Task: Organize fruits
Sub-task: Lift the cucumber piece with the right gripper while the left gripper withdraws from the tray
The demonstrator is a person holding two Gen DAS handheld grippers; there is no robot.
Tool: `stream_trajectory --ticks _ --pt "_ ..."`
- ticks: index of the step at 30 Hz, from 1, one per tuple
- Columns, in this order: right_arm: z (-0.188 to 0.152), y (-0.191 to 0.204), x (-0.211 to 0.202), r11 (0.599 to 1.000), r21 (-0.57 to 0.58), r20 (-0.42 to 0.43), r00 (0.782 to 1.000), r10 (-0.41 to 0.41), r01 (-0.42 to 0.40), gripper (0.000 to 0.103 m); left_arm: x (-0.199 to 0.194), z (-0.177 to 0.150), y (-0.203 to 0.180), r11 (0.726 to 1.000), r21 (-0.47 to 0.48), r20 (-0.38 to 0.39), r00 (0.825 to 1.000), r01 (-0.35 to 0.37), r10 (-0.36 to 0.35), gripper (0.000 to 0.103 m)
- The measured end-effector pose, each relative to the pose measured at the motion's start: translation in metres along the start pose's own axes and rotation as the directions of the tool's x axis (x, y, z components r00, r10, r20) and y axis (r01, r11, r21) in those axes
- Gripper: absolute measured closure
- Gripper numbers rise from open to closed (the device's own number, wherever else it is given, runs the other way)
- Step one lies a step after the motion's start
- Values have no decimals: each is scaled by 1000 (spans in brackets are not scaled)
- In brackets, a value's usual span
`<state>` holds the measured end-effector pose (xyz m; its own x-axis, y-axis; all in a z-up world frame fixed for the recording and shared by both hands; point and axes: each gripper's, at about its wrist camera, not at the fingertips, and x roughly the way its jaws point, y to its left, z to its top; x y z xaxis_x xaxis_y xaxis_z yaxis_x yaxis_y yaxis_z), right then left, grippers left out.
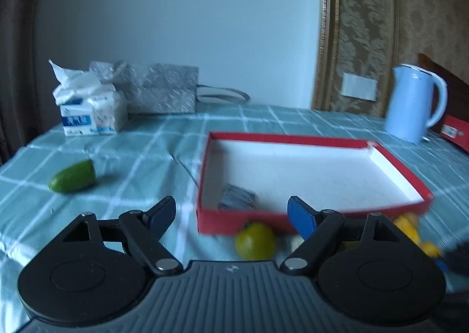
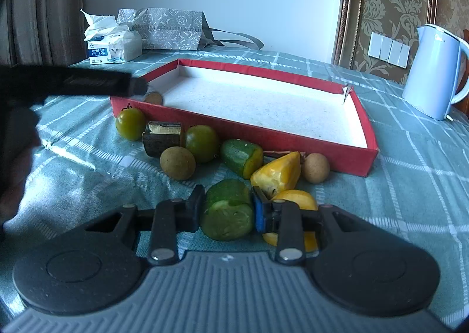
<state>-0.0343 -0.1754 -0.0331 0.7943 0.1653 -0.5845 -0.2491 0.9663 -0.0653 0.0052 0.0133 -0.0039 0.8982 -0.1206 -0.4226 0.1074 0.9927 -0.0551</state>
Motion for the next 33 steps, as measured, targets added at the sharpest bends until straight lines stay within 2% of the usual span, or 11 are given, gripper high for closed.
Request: stream_trajectory --ticks 4,7,13,15,18,21,23,25,33 --pt "0 0 0 1000 -5 0 1000 -3 3 71 -11 -16 -7 998 66 -16 1000 14 -13 19" --pt "0 1 0 1000 -10 0 1000 -7 7 71 -10 -19 2 995 16 -66 993 102 -100 19" --pt "-1 4 -1 999 -29 3 1000 -21 21 71 0 -20 8 998 -24 -118 992 51 -53 19" --pt "0 5 -1 999 -33 3 1000 -24 24 71 1 -20 11 998 -35 -123 991 56 -60 19" --pt "0 4 -1 999 -29 3 1000 -20 20 71 8 -21 10 999 -25 -175 984 38 -42 18" --pt "0 4 -2 999 -26 6 1000 -18 18 72 9 -21 8 999 -12 -183 982 40 -42 15" --pt "0 4 -3 999 -28 9 1000 -19 20 72 11 -21 4 999 13 -197 979 49 -46 6" --pt "0 3 -4 1000 -24 9 1000 -15 15 72 12 -22 -2 998 52 -207 978 31 -20 6" --pt "13 -8 -18 1000 5 48 999 -15 15 72 14 -23 -9 996 81 -223 975 25 -7 2"
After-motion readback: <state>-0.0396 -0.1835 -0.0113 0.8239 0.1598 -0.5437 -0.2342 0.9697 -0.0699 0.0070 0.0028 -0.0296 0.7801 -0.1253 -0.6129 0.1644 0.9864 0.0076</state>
